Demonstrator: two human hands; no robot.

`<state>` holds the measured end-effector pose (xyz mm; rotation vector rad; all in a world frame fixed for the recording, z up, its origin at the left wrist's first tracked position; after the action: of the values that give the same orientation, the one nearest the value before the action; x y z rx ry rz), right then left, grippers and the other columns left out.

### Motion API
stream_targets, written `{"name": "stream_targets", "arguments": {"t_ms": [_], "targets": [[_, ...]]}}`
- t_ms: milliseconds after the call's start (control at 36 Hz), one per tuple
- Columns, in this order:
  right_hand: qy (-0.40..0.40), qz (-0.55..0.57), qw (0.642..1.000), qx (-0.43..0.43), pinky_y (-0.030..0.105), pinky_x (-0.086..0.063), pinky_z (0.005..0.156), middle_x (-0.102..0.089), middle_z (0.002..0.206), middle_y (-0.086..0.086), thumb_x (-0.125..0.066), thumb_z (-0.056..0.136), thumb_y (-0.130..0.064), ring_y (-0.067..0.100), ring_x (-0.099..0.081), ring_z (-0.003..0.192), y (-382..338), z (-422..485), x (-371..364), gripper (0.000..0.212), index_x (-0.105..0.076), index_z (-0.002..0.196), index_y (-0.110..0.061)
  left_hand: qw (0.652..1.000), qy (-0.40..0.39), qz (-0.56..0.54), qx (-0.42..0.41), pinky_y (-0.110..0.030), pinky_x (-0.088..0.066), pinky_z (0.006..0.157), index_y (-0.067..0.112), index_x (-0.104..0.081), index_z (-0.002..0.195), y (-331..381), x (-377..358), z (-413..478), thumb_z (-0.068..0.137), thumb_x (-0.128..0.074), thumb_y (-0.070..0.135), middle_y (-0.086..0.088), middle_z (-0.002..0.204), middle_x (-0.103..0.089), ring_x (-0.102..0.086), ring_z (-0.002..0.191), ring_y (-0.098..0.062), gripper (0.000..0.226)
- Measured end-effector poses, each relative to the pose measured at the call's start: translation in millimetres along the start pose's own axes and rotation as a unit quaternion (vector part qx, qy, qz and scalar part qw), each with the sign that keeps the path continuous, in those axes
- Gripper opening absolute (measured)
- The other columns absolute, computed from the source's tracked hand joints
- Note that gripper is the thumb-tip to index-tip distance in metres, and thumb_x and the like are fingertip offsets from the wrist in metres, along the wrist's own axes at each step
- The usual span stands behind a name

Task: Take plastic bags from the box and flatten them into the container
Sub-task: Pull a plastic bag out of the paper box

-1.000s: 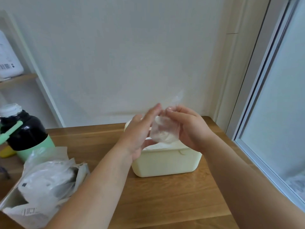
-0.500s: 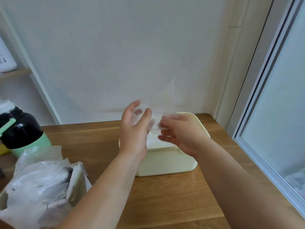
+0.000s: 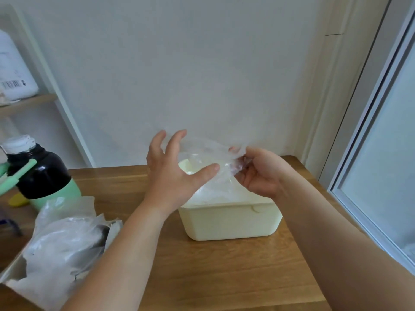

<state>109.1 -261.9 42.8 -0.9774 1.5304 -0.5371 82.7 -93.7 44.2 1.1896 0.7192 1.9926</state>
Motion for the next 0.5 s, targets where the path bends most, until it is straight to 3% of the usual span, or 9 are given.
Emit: {"name": "stream_targets", "arguments": {"t_ms": [83, 139, 194, 278, 333, 417, 500], "targets": [[-0.02, -0.022, 0.999, -0.018, 0.014, -0.041, 0.04, -0.051, 0.057, 0.002, -0.046, 0.086, 0.012, 0.008, -0.039, 0.041, -1.7, -1.3, 1.3, 0.024, -0.056, 0.071, -0.004, 0.997, -0.038, 0.072, -0.015, -0.036, -0.024, 0.114, 0.052, -0.053, 0.108, -1.0, -0.2, 9.4, 0.046, -0.049, 0.078, 0.018, 0.134, -0.04, -0.025, 0.135, -0.008, 0.068], [-0.032, -0.041, 0.998, -0.026, 0.01, -0.038, 0.041, -0.054, 0.055, 0.0, -0.046, 0.088, 0.011, 0.005, -0.042, 0.043, -4.4, -2.7, 2.3, 0.029, -0.058, 0.066, -0.006, 0.995, -0.068, 0.068, 0.003, -0.039, -0.027, 0.113, 0.054, -0.05, 0.087, -1.3, -3.4, 13.9, 0.049, -0.056, 0.075, 0.022, 0.122, -0.043, -0.028, 0.132, -0.01, 0.044], [-0.039, -0.055, 0.997, -0.029, 0.009, -0.037, 0.041, -0.055, 0.052, -0.002, -0.047, 0.09, 0.009, 0.003, -0.043, 0.042, -6.9, -4.0, 2.7, 0.031, -0.057, 0.065, -0.006, 0.995, -0.076, 0.069, 0.003, -0.041, -0.028, 0.113, 0.052, -0.05, 0.079, -2.4, -6.5, 17.4, 0.058, -0.065, 0.068, 0.021, 0.12, -0.042, -0.027, 0.131, -0.01, 0.03], [-0.026, -0.055, 0.998, -0.033, 0.01, -0.037, 0.039, -0.052, 0.054, -0.002, -0.045, 0.089, 0.012, 0.004, -0.042, 0.042, -7.8, -2.6, 4.4, 0.025, -0.053, 0.074, -0.007, 0.997, -0.063, 0.043, -0.011, -0.034, -0.03, 0.109, 0.043, -0.058, 0.076, 1.4, -5.7, 21.1, 0.068, -0.072, 0.058, 0.025, 0.11, -0.045, -0.03, 0.122, -0.005, 0.022], [-0.009, -0.054, 0.998, -0.022, 0.012, -0.036, 0.041, -0.048, 0.059, -0.001, -0.045, 0.086, 0.014, 0.006, -0.04, 0.048, -9.5, 0.9, 6.4, 0.028, -0.049, 0.072, -0.01, 0.998, -0.064, -0.018, 0.006, -0.026, -0.035, 0.097, 0.029, -0.062, 0.069, 4.6, -3.5, 22.0, 0.075, -0.076, 0.045, 0.023, 0.106, -0.053, -0.042, 0.116, -0.005, 0.022], [0.052, -0.023, 0.998, 0.012, 0.016, -0.041, 0.039, -0.042, 0.044, -0.001, -0.047, 0.087, 0.01, 0.01, -0.041, 0.039, -13.6, 5.8, 12.4, 0.03, -0.046, 0.064, -0.009, 0.99, -0.078, -0.108, 0.048, -0.027, -0.043, 0.078, 0.021, -0.059, 0.061, 2.1, -0.3, 22.7, 0.075, -0.076, 0.028, 0.019, 0.084, -0.063, -0.06, 0.088, -0.009, 0.023], [0.085, 0.038, 0.994, 0.049, 0.024, -0.054, 0.047, -0.046, 0.048, 0.001, -0.053, 0.092, -0.001, 0.012, -0.047, 0.041, -15.6, 9.7, 13.8, 0.024, -0.052, 0.069, -0.008, 0.989, -0.103, -0.089, 0.055, -0.029, -0.042, 0.066, 0.02, -0.057, 0.06, -3.5, -4.2, 21.8, 0.076, -0.077, 0.021, 0.014, 0.062, -0.056, -0.054, 0.067, -0.011, 0.025]]}}
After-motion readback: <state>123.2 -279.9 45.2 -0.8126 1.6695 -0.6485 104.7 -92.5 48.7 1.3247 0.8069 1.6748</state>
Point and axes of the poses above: each hand's wrist, its own z-axis towards the middle knuckle, its own x-axis out of the back of the hand, y = z × x, the point moved 4 cm from there along z, towards the middle knuckle
